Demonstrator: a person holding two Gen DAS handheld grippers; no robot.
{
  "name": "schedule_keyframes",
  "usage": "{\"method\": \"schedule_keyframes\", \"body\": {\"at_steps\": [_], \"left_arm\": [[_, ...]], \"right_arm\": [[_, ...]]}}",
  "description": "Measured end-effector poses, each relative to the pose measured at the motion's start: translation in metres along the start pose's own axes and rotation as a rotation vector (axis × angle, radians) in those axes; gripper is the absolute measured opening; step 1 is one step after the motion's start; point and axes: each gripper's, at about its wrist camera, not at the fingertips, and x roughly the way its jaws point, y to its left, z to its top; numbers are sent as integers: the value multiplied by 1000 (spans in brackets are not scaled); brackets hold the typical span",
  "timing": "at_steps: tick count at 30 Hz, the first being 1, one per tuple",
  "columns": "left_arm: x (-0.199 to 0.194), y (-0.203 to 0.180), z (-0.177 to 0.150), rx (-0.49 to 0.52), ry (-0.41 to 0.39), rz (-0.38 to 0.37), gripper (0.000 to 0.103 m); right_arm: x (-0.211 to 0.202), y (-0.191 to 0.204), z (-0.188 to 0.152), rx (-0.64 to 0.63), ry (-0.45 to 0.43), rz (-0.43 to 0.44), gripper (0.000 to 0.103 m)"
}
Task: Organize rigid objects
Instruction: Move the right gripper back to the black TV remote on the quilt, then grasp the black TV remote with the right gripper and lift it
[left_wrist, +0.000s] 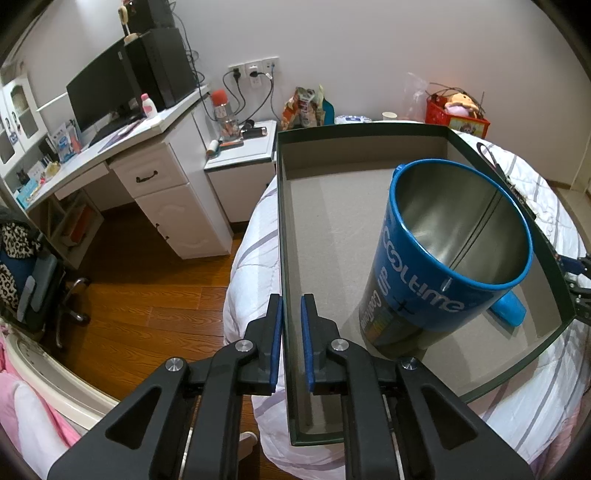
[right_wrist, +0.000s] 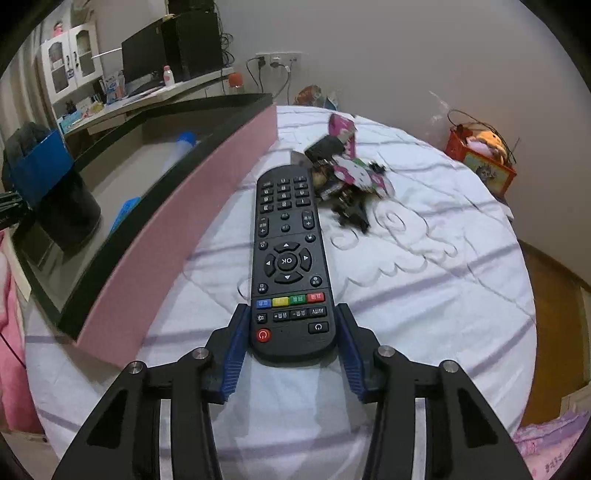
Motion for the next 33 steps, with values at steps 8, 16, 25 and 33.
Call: {"method": "schedule_keyframes", "body": {"at_steps": [8,16,25,33], "left_arm": [[0,-1,-1,-2,2,-9,9],[0,-2,0,0,3,-7,9],[1,-2,1,3,3,-6,9],[1,-2,1,3,2,-6,9]], "right_arm": [[-26,-9,-21,96,62,-49,47],[-32,-4,-12,87,-31,-92,80],[4,-1,8,36,14,-118,79],[1,-8,3,89,-6,-78,44]]}}
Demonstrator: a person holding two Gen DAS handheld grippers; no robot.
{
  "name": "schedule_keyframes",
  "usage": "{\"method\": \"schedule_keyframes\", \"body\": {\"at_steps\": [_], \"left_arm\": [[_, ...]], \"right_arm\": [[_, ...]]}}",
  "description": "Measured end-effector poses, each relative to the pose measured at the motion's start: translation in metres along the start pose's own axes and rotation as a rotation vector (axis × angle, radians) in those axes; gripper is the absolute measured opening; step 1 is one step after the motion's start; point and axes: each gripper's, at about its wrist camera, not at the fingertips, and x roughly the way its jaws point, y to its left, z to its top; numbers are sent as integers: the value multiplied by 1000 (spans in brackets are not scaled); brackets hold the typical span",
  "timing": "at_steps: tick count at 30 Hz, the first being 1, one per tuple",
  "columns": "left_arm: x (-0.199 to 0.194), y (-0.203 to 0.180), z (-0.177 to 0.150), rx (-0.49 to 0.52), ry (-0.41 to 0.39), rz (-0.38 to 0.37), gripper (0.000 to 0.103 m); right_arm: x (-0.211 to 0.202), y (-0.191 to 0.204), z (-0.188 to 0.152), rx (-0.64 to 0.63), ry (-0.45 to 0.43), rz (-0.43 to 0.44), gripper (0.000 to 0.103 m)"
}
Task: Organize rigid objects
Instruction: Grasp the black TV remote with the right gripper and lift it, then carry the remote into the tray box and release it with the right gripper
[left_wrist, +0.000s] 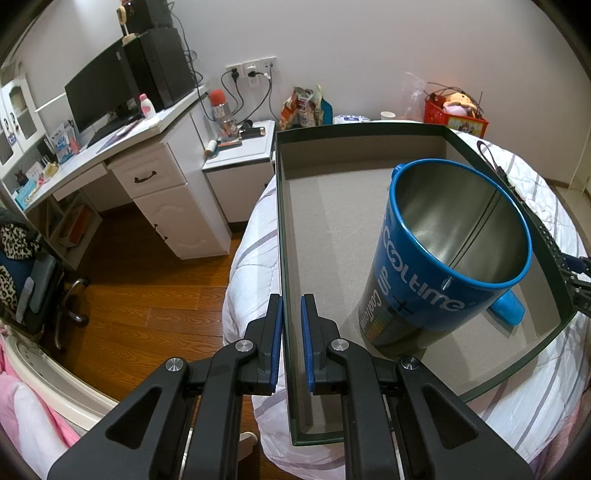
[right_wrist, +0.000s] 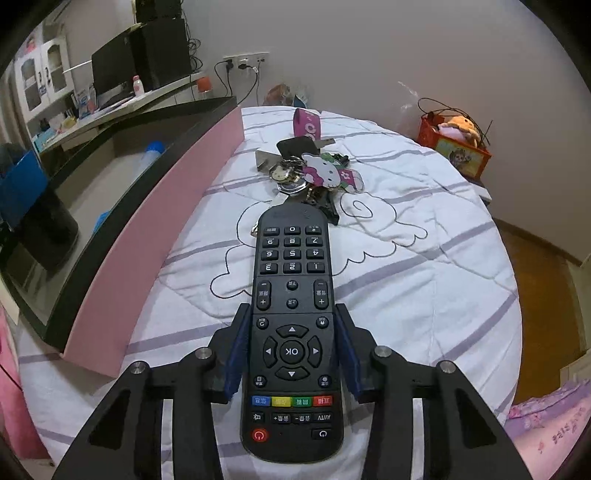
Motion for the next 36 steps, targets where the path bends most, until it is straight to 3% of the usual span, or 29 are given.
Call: {"method": "schedule_keyframes", "body": {"at_steps": [6,14,22,29,36], "left_arm": [[0,0,1,0,-1,0,9],[0,0,1,-3,-1,-3,9],[0,-1,1,-4,-2,-1,9],[-1,-2,3,-8,-2,-12,9],[0,-1,3,-8,-2,-14,9]], "right_arm": [[-10,-1,-3,41,-16,-10,44],[-46,-2,5,79,-106,-10,44],[-66,33,57,2,-186,69,44],[-32,89,110,-128,-164,96,44],[23,127,131,-210,-47,230,44]]}}
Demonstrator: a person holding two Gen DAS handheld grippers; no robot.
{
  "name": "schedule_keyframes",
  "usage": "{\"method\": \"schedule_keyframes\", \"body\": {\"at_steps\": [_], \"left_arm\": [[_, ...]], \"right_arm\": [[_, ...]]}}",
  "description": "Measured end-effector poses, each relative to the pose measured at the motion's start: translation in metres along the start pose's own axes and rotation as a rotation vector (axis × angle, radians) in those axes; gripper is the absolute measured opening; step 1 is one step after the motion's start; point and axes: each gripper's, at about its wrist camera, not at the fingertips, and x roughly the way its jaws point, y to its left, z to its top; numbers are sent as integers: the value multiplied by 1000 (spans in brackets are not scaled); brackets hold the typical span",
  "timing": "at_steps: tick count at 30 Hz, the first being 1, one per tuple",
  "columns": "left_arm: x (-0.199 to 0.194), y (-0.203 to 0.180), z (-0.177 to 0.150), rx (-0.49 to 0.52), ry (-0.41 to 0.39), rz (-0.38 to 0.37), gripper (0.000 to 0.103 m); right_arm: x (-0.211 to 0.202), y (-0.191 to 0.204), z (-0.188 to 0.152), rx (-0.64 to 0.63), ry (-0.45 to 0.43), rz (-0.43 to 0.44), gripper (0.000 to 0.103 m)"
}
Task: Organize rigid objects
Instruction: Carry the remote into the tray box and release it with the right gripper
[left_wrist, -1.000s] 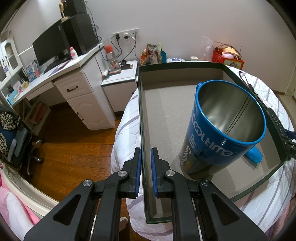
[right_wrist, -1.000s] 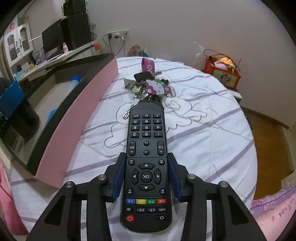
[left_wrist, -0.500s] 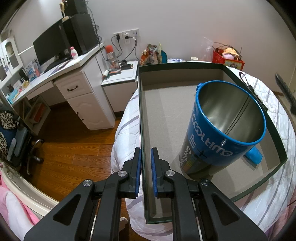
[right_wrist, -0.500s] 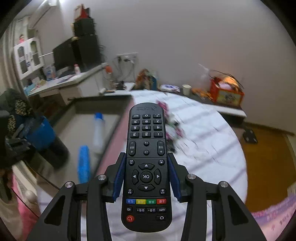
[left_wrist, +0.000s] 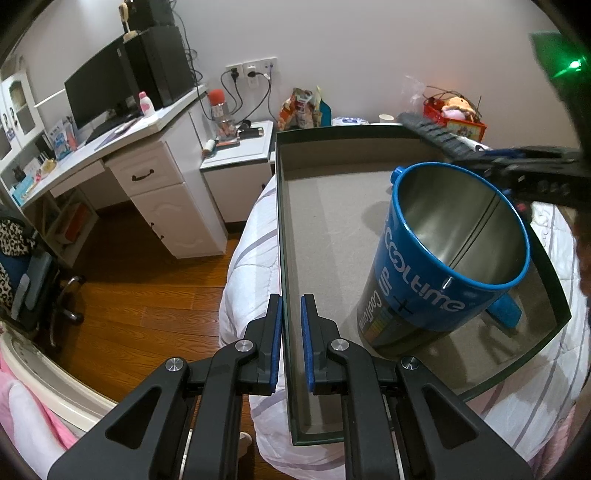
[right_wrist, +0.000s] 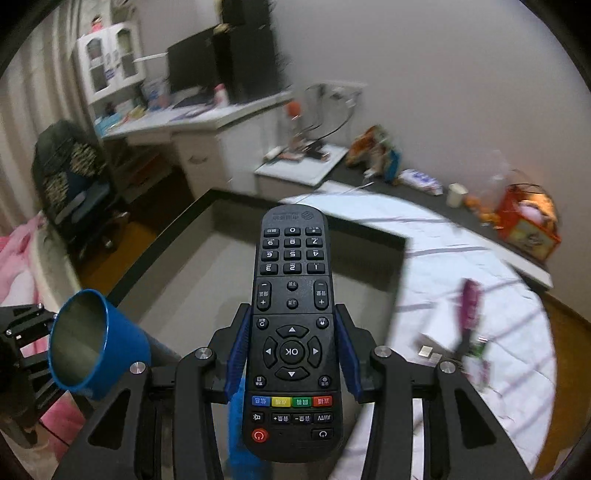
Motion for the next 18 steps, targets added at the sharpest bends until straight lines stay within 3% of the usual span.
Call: {"method": "schedule_keyframes", "body": {"at_steps": [5,15,18], "left_arm": [[0,-1,0,5,-2,2,9],[1,-5,-1,9,-3,13,9],[0,-5,-1,9,-2,11,10]], "right_arm": [[21,12,-6,-40,52,76,44],[44,16,4,-73,146,106,45],[41,14,7,-76,129,103,44]]}}
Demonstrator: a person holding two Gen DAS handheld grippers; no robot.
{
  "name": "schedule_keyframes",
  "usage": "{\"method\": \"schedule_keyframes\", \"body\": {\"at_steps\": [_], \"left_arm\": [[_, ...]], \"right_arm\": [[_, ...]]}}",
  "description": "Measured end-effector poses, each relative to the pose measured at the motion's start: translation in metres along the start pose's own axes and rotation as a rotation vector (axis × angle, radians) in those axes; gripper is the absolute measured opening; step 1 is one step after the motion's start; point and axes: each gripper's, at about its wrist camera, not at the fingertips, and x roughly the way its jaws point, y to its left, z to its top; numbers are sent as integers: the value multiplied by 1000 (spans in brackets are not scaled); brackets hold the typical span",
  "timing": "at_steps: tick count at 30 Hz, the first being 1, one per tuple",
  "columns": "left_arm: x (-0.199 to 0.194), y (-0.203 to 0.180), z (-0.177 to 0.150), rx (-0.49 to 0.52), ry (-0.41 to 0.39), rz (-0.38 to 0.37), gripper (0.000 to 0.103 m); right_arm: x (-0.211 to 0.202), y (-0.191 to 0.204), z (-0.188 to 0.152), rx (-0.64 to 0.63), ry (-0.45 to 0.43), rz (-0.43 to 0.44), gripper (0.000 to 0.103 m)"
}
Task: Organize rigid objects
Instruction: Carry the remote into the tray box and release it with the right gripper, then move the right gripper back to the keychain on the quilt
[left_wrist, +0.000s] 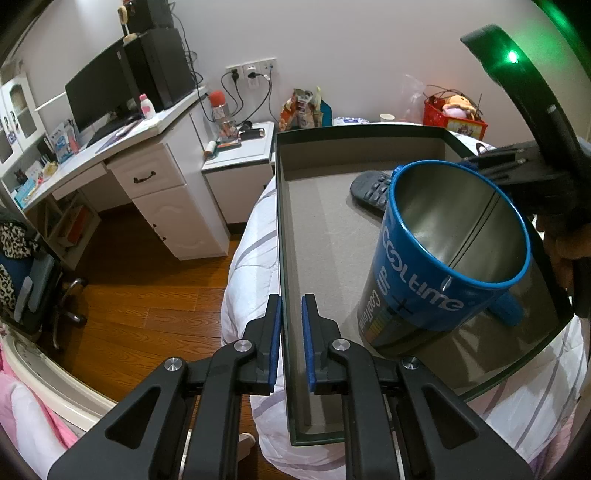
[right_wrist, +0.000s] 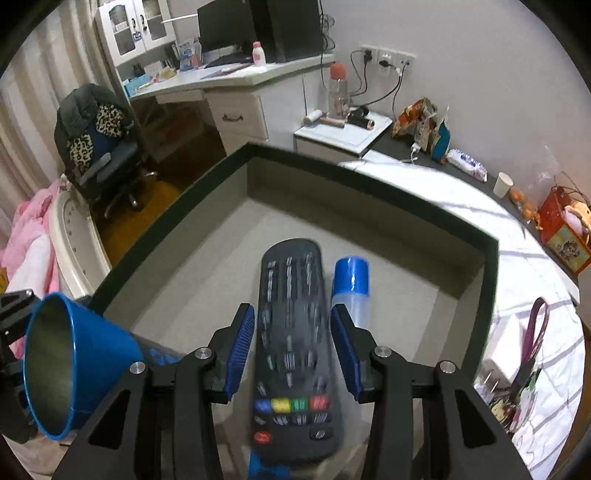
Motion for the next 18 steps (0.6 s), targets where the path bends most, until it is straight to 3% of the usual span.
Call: {"method": "schedule_keyframes", "body": {"at_steps": [3,6,18], "left_arm": [[1,0,0,3,1,2,10],[1,0,-1,2,1,-3,11],[1,0,-1,3,1,-5,11]], "right_arm": [[-4,-4,3,20,-17,5,46],[-13,-7,0,47,-45,-51,81],[-129,-58,-61,277,-366,-19,83]]}}
